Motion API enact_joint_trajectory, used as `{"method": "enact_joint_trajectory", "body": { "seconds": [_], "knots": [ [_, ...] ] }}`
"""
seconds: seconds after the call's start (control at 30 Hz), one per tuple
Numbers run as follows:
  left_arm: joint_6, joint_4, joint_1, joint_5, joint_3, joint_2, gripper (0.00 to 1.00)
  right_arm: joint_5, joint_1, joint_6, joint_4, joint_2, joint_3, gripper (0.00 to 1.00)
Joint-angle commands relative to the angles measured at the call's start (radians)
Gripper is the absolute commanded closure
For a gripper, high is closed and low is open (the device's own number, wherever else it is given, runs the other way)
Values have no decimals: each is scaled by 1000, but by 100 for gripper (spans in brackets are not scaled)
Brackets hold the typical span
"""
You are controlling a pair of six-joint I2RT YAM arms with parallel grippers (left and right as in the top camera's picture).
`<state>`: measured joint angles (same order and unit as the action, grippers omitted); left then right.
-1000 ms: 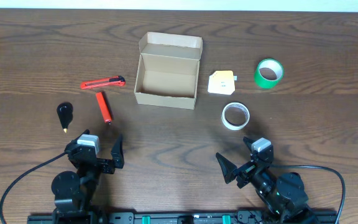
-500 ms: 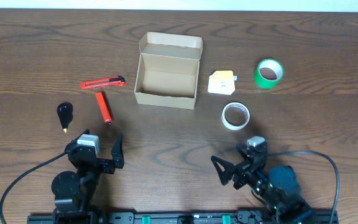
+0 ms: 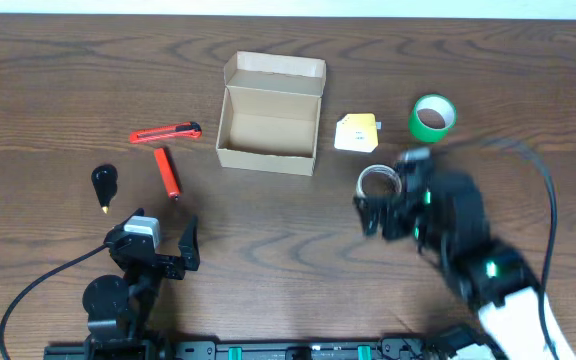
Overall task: Pack container
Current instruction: 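Reach the right gripper to the green tape roll and grasp it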
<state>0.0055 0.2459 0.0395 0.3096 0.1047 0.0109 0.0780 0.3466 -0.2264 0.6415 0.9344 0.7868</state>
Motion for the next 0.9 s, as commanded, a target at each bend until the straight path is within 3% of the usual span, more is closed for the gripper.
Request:
{"method": "enact_joint_trajectory", "body": {
  "seconds": [0.0,0.13,0.27,0.4,0.67,0.87],
  "knots": [
    [16,4,6,-3,-25,-6,5,-59,-114,127,37,173,158,1],
    [16,4,6,-3,-25,-6,5,-2,-183,249,37,317,257,1],
    [16,4,6,-3,-25,-6,5,-72,-204,334,-72,389,260,1],
    [16,4,6,-3,-25,-6,5,-132,-247,340,-189,481,267,1],
    [16,4,6,-3,-25,-6,4,-106,-327,356,-208,793,434,5],
    [16,4,6,-3,-25,-6,5,-103,-327,355,-243,983,571,13]
  ]
}}
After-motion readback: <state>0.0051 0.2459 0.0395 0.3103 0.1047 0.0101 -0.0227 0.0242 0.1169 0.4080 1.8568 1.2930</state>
